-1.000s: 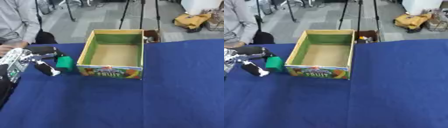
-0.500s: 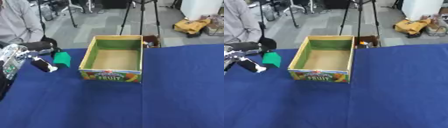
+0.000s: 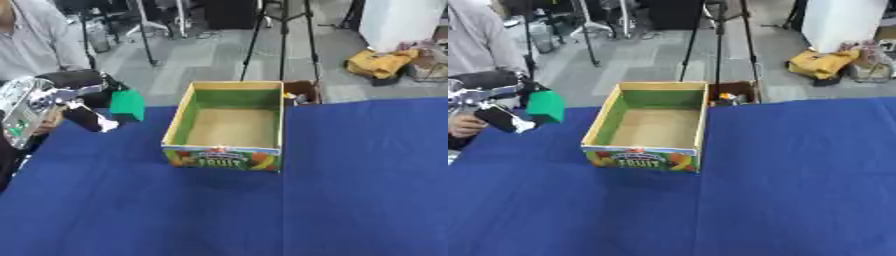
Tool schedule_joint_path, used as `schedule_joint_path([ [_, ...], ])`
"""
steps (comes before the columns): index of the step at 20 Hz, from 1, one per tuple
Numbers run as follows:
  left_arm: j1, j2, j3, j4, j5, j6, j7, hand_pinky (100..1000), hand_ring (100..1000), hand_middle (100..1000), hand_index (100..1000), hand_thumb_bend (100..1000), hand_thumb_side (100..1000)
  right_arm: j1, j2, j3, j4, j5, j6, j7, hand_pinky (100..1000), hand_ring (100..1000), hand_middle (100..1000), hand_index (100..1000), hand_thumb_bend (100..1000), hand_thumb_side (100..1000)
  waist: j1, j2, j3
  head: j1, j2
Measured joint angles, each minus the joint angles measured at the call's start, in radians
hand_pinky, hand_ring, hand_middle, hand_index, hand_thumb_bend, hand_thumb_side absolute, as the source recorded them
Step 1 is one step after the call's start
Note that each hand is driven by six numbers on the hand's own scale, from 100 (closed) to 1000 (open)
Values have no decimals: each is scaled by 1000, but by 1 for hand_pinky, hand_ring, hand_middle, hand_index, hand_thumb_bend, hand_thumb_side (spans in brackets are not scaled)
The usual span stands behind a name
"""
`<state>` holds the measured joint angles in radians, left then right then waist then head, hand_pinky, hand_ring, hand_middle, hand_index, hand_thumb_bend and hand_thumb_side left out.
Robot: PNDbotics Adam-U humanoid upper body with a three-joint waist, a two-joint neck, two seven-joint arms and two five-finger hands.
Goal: Pick up objects on the table and place them in the box.
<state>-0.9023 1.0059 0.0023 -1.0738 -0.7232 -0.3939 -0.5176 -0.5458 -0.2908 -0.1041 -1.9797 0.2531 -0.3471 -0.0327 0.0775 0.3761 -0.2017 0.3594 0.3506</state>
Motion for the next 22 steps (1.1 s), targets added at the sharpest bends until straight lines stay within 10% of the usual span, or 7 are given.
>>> schedule_joint_path([
  [22,-102,-87,-42,-50,178,42,-59,721,587,462,430,100,487,-32,24,14,0,-10,-3,1,869,918,578,816,100,1000,44,25,-68,45,-10],
])
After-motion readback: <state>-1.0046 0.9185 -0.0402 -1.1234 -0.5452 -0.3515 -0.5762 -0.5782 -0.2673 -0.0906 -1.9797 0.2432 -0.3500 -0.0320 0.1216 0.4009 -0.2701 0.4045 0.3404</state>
